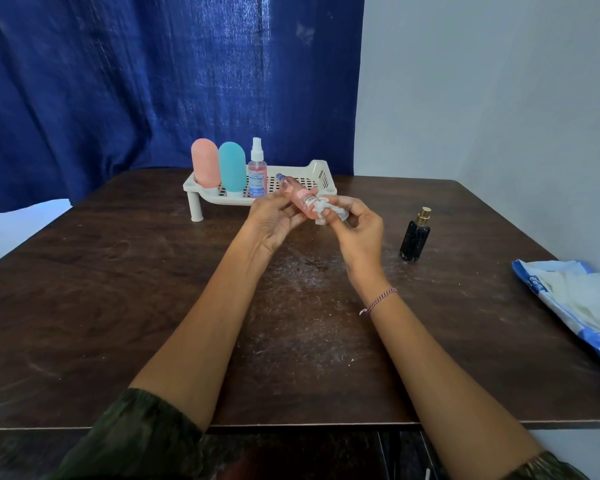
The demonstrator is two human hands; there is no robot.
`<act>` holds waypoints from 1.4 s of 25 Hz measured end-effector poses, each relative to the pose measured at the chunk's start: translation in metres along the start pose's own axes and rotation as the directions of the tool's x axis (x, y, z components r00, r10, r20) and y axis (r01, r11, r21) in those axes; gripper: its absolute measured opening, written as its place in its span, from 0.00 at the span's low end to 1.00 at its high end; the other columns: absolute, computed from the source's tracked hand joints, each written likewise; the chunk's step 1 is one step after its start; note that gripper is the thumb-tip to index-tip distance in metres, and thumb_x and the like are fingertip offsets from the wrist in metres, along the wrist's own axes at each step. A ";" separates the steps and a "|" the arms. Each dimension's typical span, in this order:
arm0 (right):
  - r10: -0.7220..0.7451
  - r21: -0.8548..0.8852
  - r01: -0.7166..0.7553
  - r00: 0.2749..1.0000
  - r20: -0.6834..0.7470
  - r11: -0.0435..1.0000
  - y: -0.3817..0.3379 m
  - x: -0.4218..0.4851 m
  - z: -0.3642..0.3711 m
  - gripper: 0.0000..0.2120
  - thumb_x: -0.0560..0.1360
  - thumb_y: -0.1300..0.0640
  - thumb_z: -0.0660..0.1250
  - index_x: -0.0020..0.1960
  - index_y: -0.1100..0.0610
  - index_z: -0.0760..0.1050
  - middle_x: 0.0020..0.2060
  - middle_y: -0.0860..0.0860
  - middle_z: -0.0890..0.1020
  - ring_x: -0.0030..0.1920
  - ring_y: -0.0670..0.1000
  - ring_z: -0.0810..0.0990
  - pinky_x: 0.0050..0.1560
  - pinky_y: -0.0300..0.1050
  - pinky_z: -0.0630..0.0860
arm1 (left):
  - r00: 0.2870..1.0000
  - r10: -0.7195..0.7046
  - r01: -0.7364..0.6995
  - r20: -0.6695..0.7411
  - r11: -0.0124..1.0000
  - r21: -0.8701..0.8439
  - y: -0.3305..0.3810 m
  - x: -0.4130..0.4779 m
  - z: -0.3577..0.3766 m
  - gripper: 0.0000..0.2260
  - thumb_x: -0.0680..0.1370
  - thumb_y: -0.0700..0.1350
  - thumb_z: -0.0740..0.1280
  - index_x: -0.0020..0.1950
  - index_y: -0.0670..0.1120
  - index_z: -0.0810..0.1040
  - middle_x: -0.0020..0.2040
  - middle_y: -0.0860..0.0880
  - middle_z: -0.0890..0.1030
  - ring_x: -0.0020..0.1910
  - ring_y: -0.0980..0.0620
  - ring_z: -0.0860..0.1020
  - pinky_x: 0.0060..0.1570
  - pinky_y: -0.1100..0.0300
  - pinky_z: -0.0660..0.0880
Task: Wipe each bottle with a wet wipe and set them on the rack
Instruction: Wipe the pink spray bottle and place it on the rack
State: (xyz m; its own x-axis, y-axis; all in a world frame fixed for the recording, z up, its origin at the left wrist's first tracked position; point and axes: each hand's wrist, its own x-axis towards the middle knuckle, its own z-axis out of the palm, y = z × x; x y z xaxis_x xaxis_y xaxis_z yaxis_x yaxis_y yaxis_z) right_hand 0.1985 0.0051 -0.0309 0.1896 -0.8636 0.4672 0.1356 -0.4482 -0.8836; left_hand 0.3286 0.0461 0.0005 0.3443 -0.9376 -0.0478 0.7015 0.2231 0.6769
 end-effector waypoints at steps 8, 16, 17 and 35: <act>-0.037 -0.019 0.037 0.999 0.025 0.999 -0.001 0.000 -0.002 0.10 0.70 0.60 0.73 0.51 0.56 0.80 0.52 0.51 0.82 0.59 0.50 0.77 0.49 0.43 0.79 | 0.999 0.023 -0.025 0.048 0.999 0.021 -0.002 -0.004 0.003 0.05 0.80 0.36 0.61 0.54 0.43 0.71 0.47 0.39 0.82 0.47 0.45 0.83 0.42 0.48 0.82; -0.105 -0.156 0.125 0.986 0.131 0.980 -0.009 0.001 -0.005 0.08 0.70 0.60 0.72 0.49 0.54 0.81 0.49 0.47 0.78 0.58 0.50 0.76 0.51 0.40 0.77 | 0.992 0.020 -0.049 0.121 0.969 0.241 -0.006 -0.004 0.003 0.14 0.78 0.31 0.61 0.62 0.42 0.72 0.60 0.41 0.78 0.51 0.48 0.81 0.43 0.55 0.82; -0.136 -0.233 0.166 0.981 0.141 0.958 -0.009 0.000 -0.003 0.09 0.69 0.60 0.73 0.50 0.55 0.81 0.49 0.47 0.77 0.57 0.49 0.76 0.51 0.39 0.77 | 0.992 0.011 -0.047 0.128 0.958 0.282 -0.008 -0.004 0.004 0.16 0.77 0.29 0.61 0.63 0.42 0.72 0.59 0.42 0.78 0.51 0.49 0.81 0.43 0.57 0.82; -0.314 -0.300 0.271 0.944 -0.104 0.914 -0.022 -0.003 -0.012 0.09 0.69 0.63 0.73 0.49 0.56 0.80 0.47 0.48 0.81 0.48 0.43 0.77 0.46 0.28 0.74 | 0.937 -0.069 -0.164 0.344 0.780 0.603 -0.017 -0.006 0.000 0.15 0.78 0.33 0.63 0.61 0.46 0.76 0.50 0.50 0.82 0.50 0.55 0.81 0.47 0.63 0.78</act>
State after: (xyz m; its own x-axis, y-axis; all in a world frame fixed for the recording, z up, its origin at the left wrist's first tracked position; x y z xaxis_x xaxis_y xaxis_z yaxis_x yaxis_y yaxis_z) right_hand 0.1838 0.0146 -0.0131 0.0350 -0.6982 0.7151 -0.1165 -0.7135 -0.6909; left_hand 0.3146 0.0475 -0.0102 0.0596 -0.9852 0.1608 0.1145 0.1668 0.9793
